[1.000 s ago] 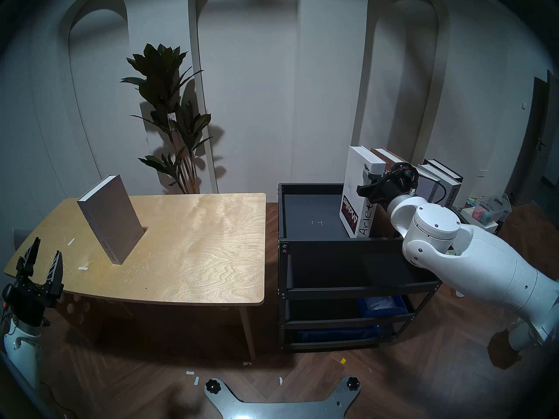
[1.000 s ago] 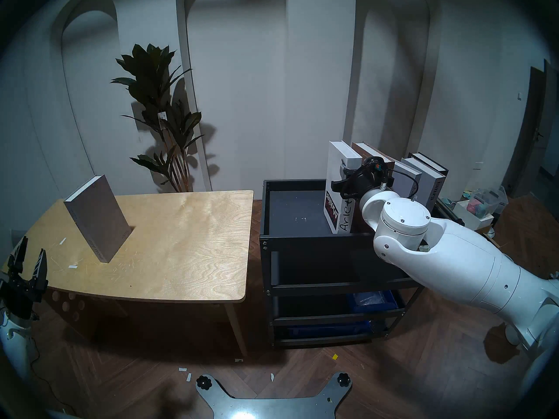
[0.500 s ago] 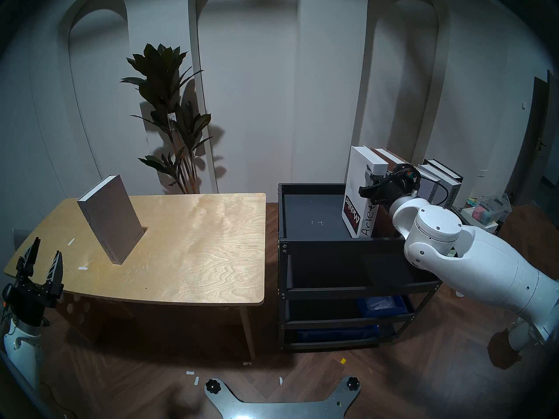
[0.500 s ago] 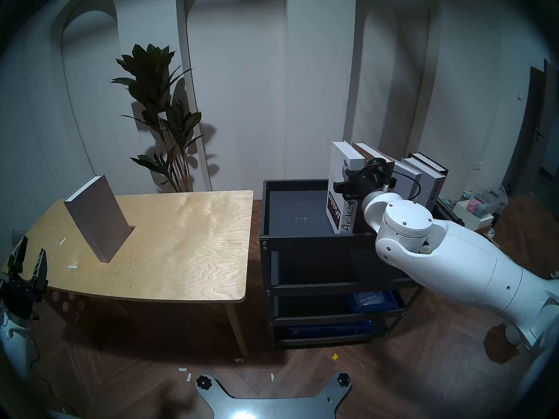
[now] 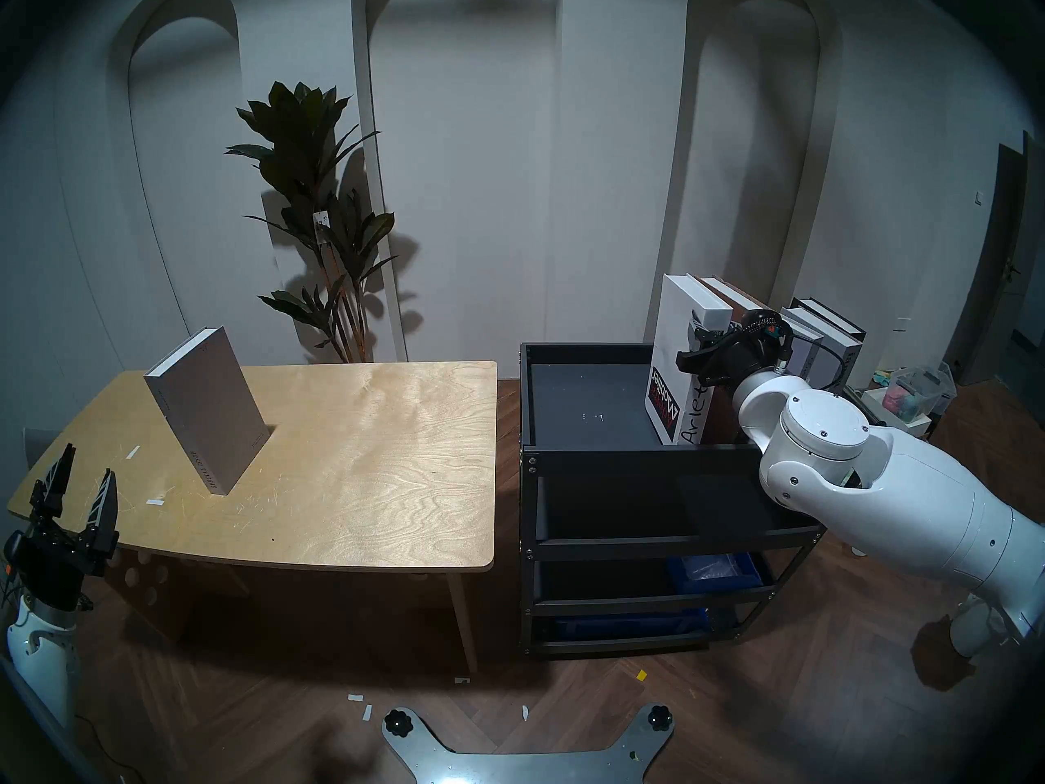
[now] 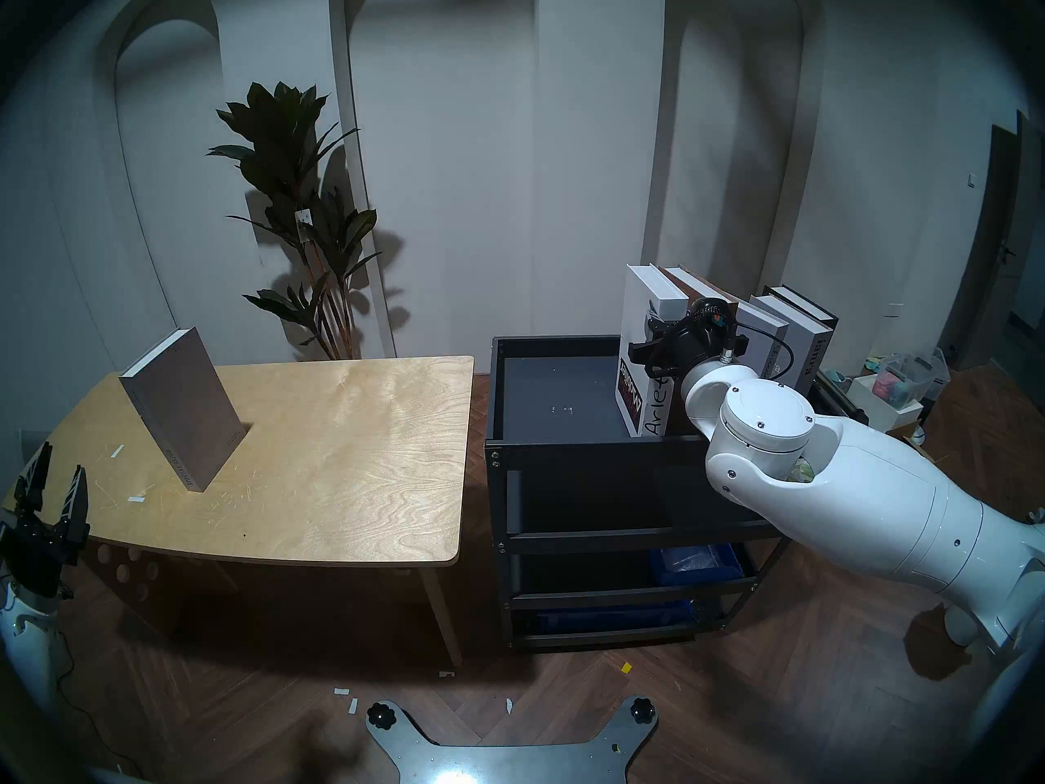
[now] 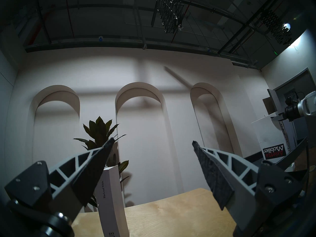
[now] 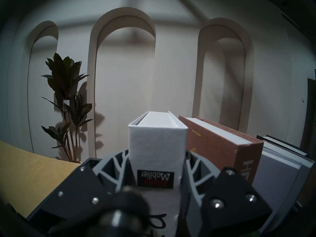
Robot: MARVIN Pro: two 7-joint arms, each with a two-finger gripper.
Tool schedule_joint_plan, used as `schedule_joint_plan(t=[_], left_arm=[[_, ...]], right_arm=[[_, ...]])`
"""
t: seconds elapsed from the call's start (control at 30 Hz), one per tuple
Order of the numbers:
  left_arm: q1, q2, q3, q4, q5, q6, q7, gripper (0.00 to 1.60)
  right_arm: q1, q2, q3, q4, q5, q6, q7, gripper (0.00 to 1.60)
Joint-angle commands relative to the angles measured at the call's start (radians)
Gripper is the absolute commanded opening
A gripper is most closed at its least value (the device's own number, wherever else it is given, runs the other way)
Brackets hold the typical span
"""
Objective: Move the books from the display table onto the shelf, standing them upright with spines facing out and tallest at one end
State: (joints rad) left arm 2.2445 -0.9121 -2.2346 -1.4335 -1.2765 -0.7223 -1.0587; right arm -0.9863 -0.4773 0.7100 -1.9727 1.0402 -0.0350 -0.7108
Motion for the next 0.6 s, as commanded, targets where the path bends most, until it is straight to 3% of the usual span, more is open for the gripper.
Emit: schedule_joint_plan(t=[0.0, 0.07, 0.37, 0.5, 0.57], left_arm=[[-0.003, 0.009, -0.012, -0.010, -0.001, -0.001, 0.001, 1.60], [-0.003, 0.009, -0.012, -0.010, -0.001, -0.001, 0.001, 1.60], [-0.003, 0.009, -0.012, -0.010, -0.001, -0.001, 0.001, 1.60], [-0.003, 0.009, -0.012, -0.010, -0.001, -0.001, 0.001, 1.60], [-0.002, 0.009, -0.012, -0.010, -0.001, -0.001, 0.001, 1.60]], right_arm=[[0.000, 0.017, 0.016, -0.023, -0.002, -0.025, -0.007, 0.80], [-0.002, 0.020, 0.015, -0.024, -0.001, -0.030, -0.009, 0.97], [-0.010, 0.034, 0.013, -0.030, 0.003, -0.048, -0.012, 1.04], [-0.012, 0.041, 0.011, -0.032, 0.003, -0.054, -0.012, 1.27], [-0.013, 0.043, 0.011, -0.032, 0.003, -0.057, -0.011, 1.25]])
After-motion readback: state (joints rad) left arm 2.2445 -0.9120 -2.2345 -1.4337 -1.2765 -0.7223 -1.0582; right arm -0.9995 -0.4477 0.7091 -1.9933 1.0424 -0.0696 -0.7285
